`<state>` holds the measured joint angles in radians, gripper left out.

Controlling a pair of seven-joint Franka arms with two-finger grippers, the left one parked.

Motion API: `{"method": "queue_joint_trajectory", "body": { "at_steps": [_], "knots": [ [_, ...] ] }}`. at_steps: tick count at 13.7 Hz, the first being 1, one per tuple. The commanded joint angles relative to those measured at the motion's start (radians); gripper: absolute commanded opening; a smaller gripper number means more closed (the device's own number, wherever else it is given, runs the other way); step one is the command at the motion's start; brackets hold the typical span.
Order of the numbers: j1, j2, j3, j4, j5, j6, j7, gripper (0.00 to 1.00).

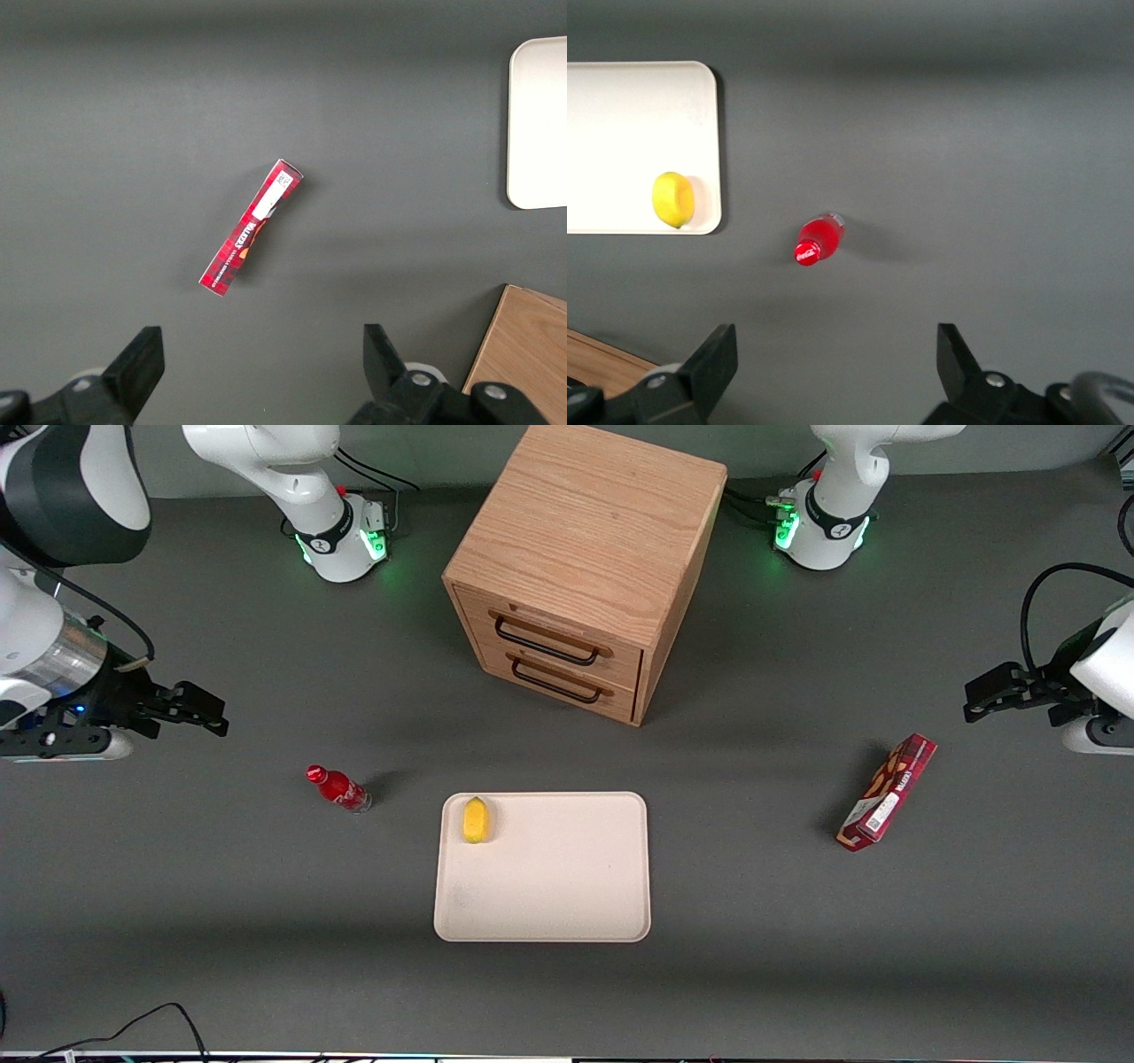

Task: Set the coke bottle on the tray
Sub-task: 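Move the open right gripper down over the red Coca-Cola bottle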

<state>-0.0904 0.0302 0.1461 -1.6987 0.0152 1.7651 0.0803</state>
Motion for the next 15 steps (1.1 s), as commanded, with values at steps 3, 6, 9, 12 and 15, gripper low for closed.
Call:
{"method": "queue_joint_trajectory", "body": {
  "at_steps": [3, 6, 9, 12, 15],
  "knots": [
    [-0.032, 0.025, 0.041, 0.069, 0.000, -0.052, 0.015, 1.00],
    [0.001, 0.074, 0.061, 0.064, 0.000, -0.052, 0.100, 1.00],
    [0.047, 0.207, 0.070, 0.105, -0.003, -0.035, 0.119, 1.00],
    [0.040, 0.206, 0.087, -0.043, -0.001, 0.090, 0.089, 1.00],
    [0.021, 0.185, 0.086, -0.243, -0.009, 0.346, 0.021, 1.00]
  ]
}}
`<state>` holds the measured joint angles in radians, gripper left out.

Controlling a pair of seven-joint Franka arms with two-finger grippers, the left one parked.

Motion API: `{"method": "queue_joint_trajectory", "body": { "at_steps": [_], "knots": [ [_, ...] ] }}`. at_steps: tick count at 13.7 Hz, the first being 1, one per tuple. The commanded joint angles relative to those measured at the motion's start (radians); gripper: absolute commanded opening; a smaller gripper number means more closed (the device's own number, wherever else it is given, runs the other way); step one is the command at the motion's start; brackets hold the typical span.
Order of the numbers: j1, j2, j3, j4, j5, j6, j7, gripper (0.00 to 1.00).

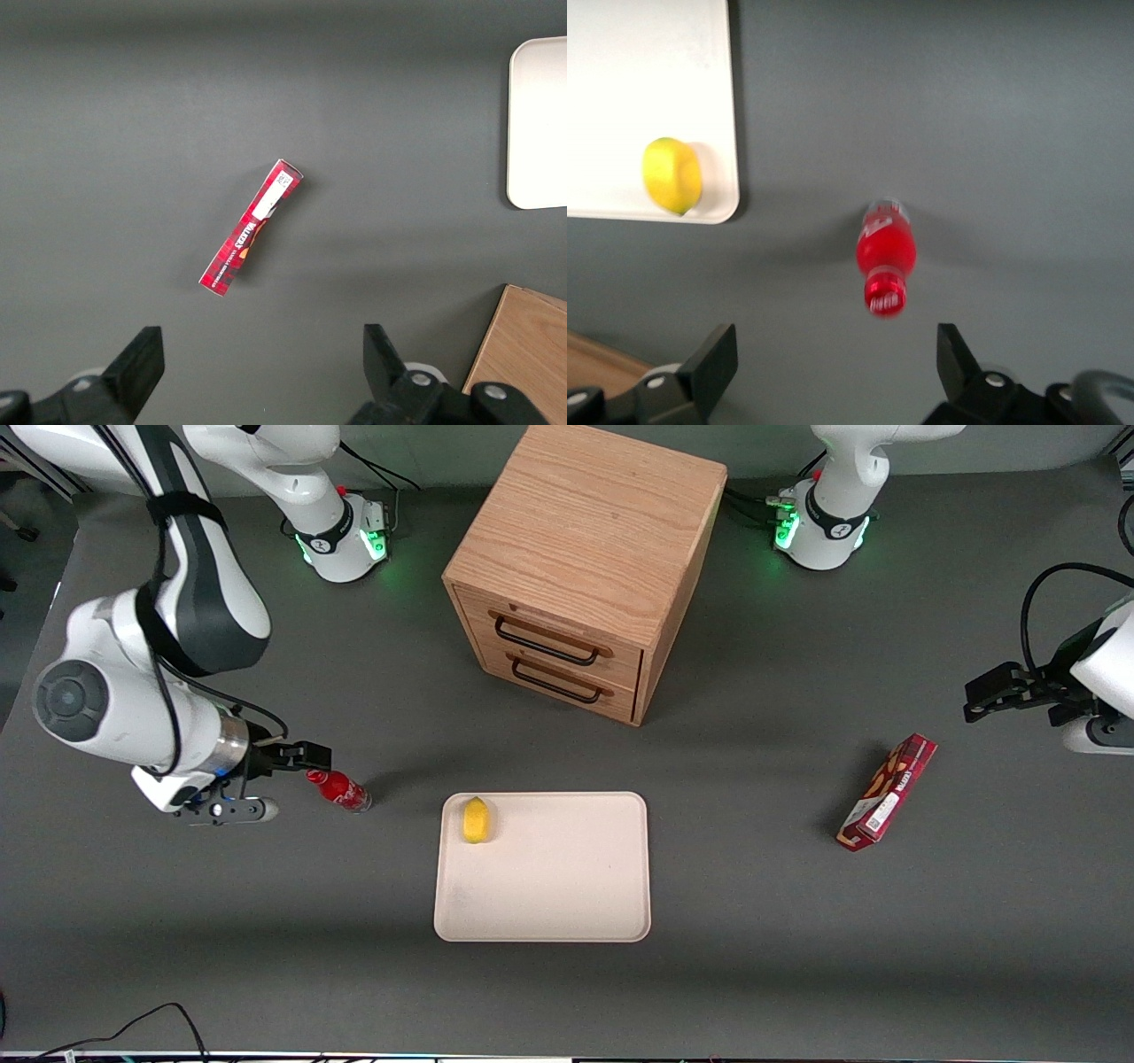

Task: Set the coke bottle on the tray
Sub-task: 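Move the open right gripper down over the red Coca-Cola bottle, then close the right gripper around the bottle's cap end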

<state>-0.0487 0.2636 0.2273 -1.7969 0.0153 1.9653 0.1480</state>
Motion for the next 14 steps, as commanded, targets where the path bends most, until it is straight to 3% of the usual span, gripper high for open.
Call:
{"method": "queue_joint_trajectory", "body": {
  "at_steps": [1, 6, 11, 14],
  "knots": [
    [-0.022, -0.049, 0.006, -0.188, -0.011, 0.208, -0.053, 1.00],
    [-0.051, -0.110, 0.004, -0.323, -0.020, 0.308, -0.132, 0.98],
    [-0.060, -0.103, 0.006, -0.325, -0.020, 0.349, -0.137, 0.65],
    [-0.053, -0.095, 0.006, -0.325, -0.020, 0.371, -0.123, 0.64]
  ]
}}
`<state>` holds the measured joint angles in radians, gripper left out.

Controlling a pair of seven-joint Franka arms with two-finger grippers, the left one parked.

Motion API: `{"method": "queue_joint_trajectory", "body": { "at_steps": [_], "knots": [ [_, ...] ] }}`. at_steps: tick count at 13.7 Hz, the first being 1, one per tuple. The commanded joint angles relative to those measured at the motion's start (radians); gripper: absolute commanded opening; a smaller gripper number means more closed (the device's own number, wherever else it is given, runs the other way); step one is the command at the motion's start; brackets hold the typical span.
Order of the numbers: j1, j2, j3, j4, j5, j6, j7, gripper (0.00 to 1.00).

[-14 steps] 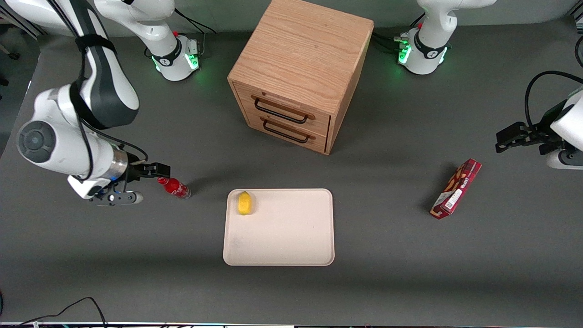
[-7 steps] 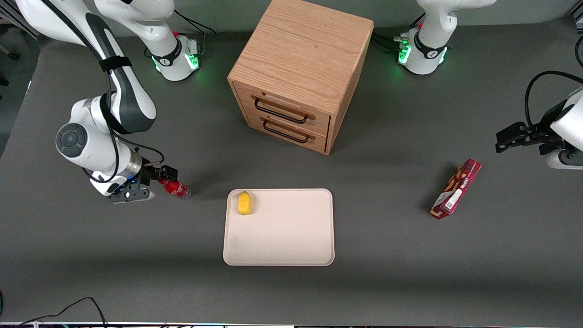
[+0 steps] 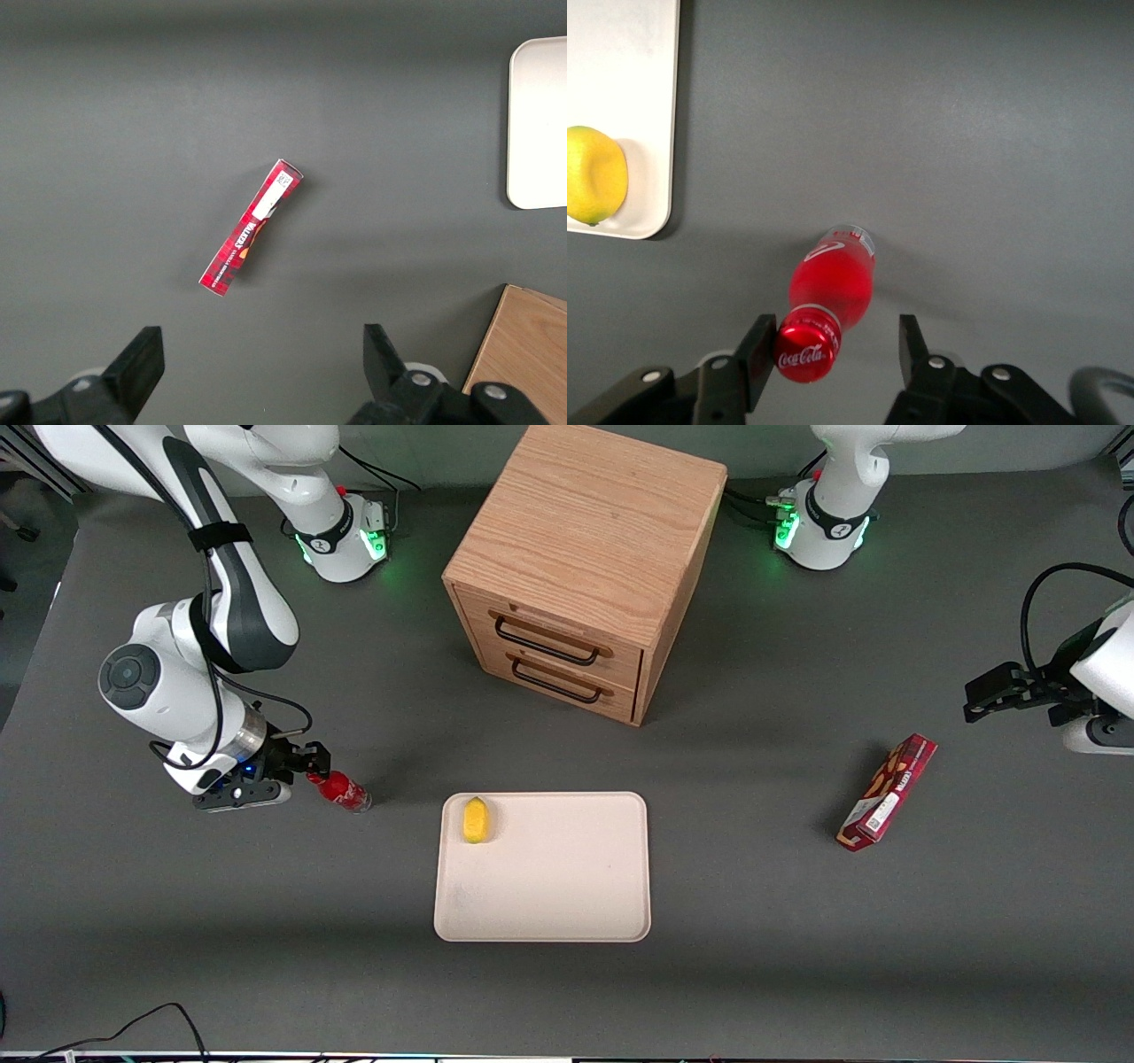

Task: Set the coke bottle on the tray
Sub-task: 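Close the right gripper around the bottle's cap end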

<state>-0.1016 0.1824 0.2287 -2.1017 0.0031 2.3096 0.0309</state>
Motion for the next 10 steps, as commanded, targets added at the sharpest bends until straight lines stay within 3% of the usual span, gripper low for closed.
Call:
{"method": "queue_joint_trajectory", "body": {
  "at_steps": [1, 3, 5, 6, 7, 10],
  "knots": [
    [0.000, -0.012, 0.004, -0.020, -0.008, 0.033, -0.005, 0.64],
    [0.002, -0.006, 0.004, -0.018, -0.008, 0.039, -0.002, 0.60],
    [0.003, -0.006, 0.004, -0.020, -0.009, 0.045, 0.001, 0.31],
    [0.003, -0.006, 0.004, -0.020, -0.009, 0.045, 0.007, 0.08],
    [0.003, -0.007, 0.004, -0.020, -0.009, 0.045, 0.007, 0.00],
    [0.003, -0.015, 0.004, -0.018, -0.009, 0.039, 0.012, 0.00]
  ]
}}
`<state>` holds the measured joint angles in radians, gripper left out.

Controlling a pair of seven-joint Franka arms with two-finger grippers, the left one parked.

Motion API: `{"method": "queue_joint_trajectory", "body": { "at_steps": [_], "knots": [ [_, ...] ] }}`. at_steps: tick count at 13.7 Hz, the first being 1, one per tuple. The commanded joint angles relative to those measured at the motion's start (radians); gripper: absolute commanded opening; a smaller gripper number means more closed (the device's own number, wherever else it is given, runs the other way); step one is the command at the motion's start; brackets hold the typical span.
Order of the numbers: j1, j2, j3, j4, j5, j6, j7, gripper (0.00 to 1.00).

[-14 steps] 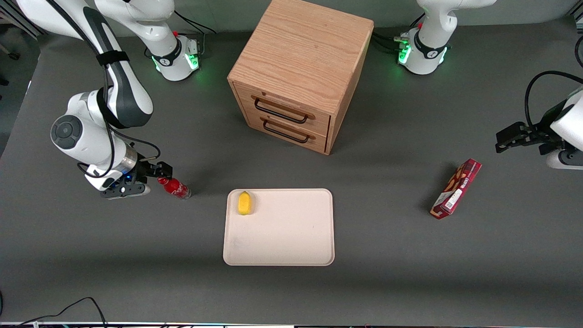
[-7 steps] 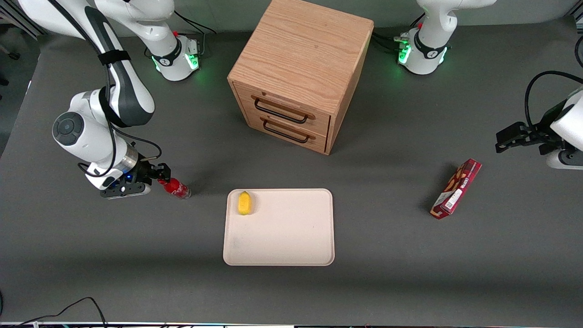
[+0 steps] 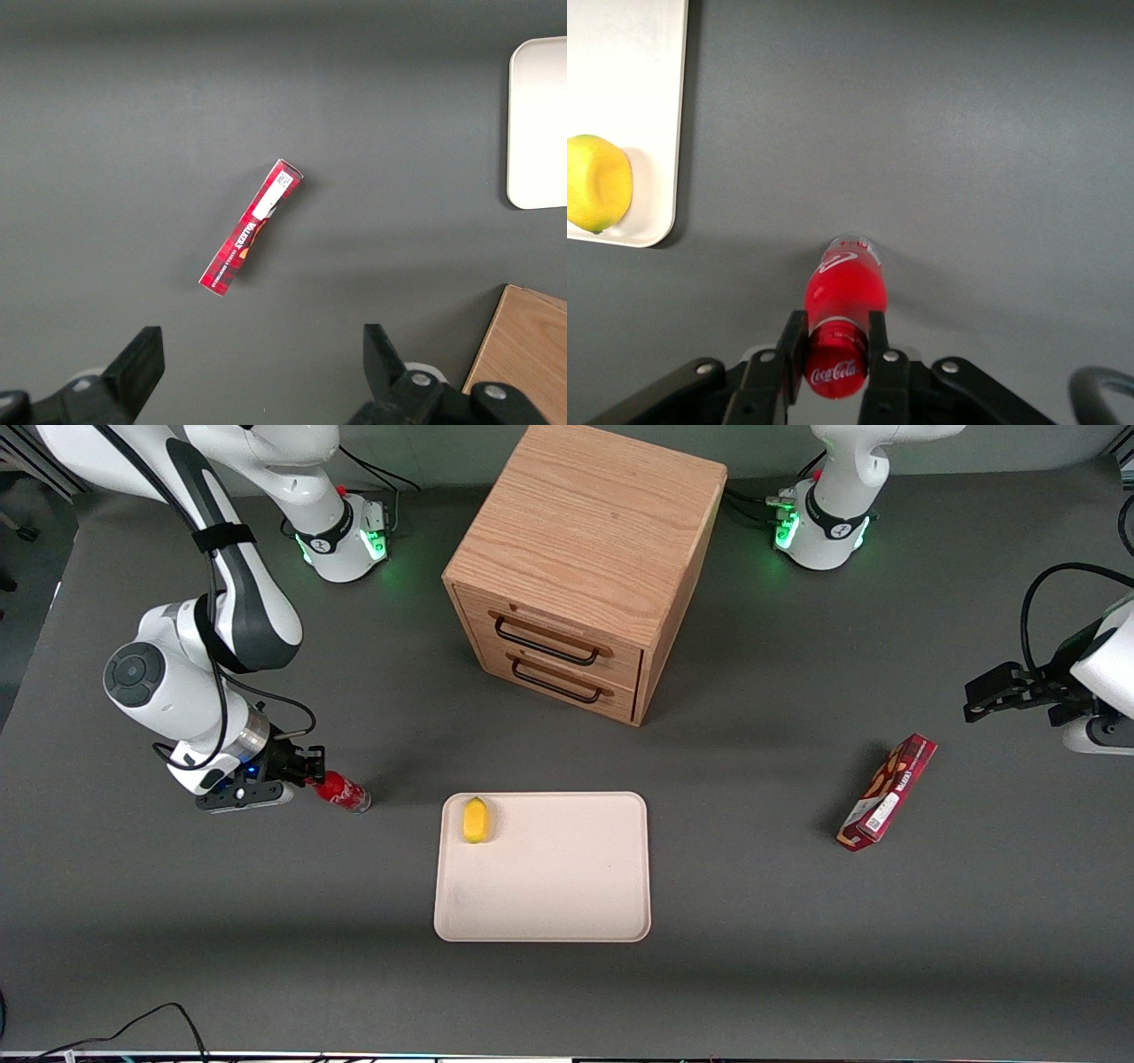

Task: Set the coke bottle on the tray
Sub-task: 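Lift the bottle and pull it back toward the right arm's base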

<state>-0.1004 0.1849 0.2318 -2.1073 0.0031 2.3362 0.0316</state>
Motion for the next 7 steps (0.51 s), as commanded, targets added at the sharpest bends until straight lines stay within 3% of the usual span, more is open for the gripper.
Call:
{"method": "queue_joint_trajectory", "body": {
  "at_steps": [1, 3, 7],
  "knots": [
    [0.002, -0.031, 0.001, -0.007, -0.008, -0.007, 0.014, 0.00],
    [0.002, -0.070, 0.001, 0.073, -0.008, -0.171, 0.014, 0.00],
    [0.001, -0.061, 0.001, 0.399, -0.008, -0.573, 0.019, 0.00]
  ]
}}
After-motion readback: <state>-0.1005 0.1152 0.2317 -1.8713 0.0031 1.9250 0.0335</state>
